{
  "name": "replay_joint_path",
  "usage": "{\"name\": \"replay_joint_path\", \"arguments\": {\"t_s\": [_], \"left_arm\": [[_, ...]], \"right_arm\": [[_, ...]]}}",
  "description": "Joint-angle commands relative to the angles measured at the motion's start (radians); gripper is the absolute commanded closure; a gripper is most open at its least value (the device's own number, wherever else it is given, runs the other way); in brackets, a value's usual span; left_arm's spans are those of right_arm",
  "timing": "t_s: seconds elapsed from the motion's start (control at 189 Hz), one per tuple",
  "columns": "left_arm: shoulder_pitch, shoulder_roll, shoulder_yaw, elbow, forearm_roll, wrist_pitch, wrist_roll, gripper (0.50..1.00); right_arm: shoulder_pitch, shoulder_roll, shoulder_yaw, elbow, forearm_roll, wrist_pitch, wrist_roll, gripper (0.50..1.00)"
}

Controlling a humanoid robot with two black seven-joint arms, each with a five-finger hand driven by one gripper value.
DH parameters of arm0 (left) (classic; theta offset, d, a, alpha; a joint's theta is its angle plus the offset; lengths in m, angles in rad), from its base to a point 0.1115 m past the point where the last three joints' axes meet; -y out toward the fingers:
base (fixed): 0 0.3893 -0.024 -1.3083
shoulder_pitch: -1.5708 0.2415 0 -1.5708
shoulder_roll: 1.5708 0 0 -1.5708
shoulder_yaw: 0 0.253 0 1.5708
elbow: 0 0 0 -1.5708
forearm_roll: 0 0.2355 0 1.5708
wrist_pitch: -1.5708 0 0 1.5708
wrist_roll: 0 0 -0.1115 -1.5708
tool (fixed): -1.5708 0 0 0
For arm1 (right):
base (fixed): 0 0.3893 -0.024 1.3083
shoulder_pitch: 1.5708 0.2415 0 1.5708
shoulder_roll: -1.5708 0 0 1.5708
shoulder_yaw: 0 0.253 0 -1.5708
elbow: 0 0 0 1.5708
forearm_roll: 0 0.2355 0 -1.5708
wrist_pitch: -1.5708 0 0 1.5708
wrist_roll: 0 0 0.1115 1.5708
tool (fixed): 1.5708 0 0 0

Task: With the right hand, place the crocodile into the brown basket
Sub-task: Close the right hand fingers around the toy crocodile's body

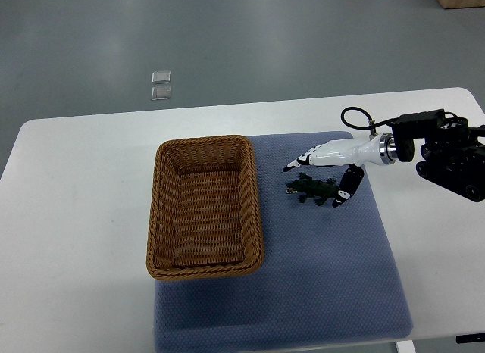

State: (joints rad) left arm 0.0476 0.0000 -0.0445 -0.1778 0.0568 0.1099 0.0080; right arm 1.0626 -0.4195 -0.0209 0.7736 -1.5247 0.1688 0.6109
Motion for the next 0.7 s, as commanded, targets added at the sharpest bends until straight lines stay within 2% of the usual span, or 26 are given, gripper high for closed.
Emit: {"name": "replay_joint_path", "arguments": {"t_s": [0.0, 0.137, 0.697], "left_arm": [[0.000, 0.000, 0.000, 0.000, 0.000, -0.001, 0.000, 0.500], [0.000, 0.000, 0.000, 0.000, 0.000, 0.001, 0.001, 0.500], [0.000, 0.000, 0.000, 0.000, 0.000, -0.001, 0.000, 0.500]], "right_arm": [[0.000, 0.004, -0.017, -0.002, 0.000, -0.015, 0.000, 0.529], [0.000, 0.007, -0.044, -0.007, 0.000, -0.046, 0.000, 0.529], [0.000, 0.036, -0.051, -0.030, -0.002, -0.081, 0.000, 0.538]]}}
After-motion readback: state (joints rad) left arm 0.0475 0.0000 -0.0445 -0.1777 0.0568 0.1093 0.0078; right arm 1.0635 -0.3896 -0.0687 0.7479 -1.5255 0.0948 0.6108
